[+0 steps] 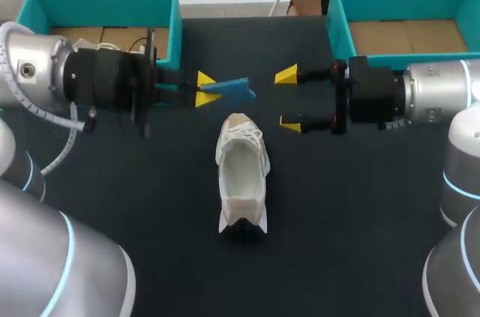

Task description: Take the shoe out of the shoebox, open the shoe tongue, remove and reinsert the insole, then place the shoe into the shoebox

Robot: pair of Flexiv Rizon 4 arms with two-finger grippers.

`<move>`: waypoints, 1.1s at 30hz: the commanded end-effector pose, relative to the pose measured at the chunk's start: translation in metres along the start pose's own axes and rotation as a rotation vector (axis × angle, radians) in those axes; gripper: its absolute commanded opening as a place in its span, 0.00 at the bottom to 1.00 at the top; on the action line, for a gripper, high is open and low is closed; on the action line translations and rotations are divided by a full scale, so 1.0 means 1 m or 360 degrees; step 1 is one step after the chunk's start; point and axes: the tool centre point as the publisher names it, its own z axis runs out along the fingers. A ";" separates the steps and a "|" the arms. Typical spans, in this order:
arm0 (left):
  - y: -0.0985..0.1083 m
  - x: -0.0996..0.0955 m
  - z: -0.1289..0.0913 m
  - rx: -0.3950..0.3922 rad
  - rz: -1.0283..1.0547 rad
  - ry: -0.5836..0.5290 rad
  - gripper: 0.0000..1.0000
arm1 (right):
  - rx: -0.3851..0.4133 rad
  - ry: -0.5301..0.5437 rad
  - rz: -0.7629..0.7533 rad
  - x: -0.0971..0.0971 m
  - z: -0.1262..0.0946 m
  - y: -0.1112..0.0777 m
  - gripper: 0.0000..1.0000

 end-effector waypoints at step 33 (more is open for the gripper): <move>0.069 0.029 -0.010 -0.0193 0.1176 0.0196 0.00 | 0.0113 0.0049 0.0062 0.022 0.018 -0.015 1.00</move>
